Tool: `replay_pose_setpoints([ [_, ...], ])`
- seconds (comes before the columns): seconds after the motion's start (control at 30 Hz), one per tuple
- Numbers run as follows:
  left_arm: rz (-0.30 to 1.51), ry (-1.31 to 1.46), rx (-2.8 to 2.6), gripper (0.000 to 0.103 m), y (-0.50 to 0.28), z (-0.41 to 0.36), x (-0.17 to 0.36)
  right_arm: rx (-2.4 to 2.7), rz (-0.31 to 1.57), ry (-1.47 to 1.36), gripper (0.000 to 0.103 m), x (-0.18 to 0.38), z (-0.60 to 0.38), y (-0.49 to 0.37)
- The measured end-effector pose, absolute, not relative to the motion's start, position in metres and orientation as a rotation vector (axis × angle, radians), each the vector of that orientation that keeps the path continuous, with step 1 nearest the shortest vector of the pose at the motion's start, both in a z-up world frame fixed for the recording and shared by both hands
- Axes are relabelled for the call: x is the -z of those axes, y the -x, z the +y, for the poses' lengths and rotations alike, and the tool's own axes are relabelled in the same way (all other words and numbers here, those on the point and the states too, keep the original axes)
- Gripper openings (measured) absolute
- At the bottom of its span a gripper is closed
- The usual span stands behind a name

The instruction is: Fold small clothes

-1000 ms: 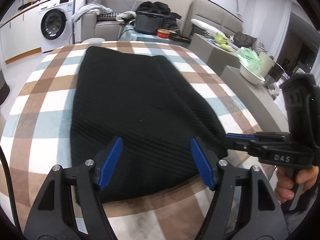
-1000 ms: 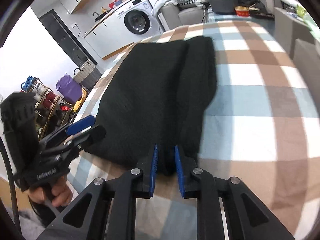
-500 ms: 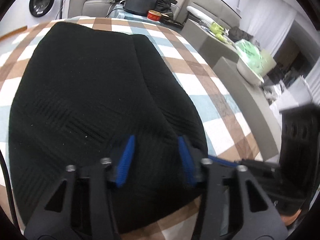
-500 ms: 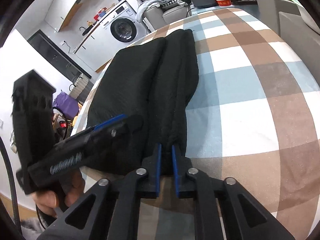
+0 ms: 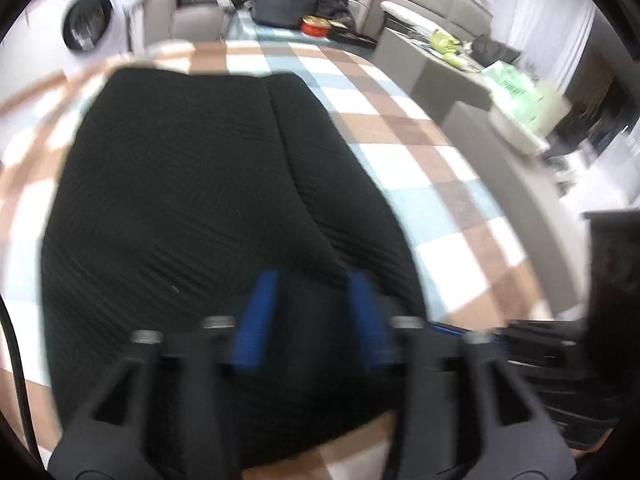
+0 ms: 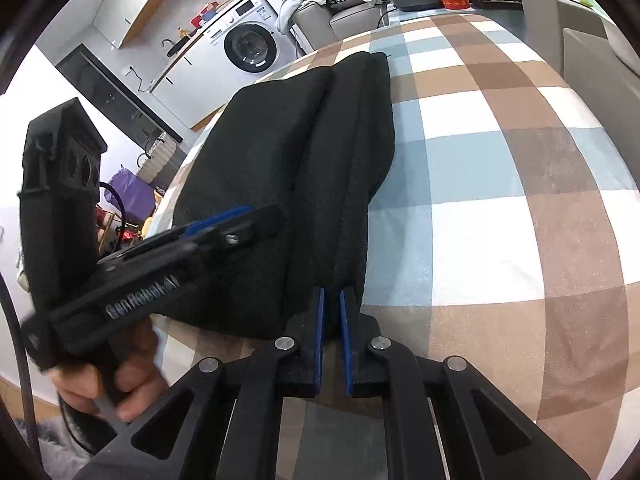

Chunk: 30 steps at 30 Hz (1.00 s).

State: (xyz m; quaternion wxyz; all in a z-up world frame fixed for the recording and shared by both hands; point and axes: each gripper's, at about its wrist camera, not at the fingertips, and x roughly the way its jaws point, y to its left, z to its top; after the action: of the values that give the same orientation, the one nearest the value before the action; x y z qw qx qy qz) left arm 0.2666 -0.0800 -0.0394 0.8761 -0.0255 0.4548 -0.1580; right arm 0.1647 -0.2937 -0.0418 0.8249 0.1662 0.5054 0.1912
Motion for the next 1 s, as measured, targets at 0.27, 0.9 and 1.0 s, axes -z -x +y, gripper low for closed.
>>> replay_pose_setpoints([
  [0.27, 0.937, -0.028, 0.282, 0.038, -0.278, -0.094, 0.051, -0.407, 1.068, -0.362, 0.007, 0.047, -0.295, -0.166],
  [0.9, 0.907, 0.054, 0.439, 0.007, -0.273, -0.094, 0.046, -0.380, 1.101, -0.339, 0.020, 0.041, -0.294, -0.168],
  [1.0, 0.906, 0.091, 0.467, 0.018, -0.267, -0.081, 0.035, -0.356, 1.056, -0.384, 0.023, 0.030, -0.303, -0.171],
])
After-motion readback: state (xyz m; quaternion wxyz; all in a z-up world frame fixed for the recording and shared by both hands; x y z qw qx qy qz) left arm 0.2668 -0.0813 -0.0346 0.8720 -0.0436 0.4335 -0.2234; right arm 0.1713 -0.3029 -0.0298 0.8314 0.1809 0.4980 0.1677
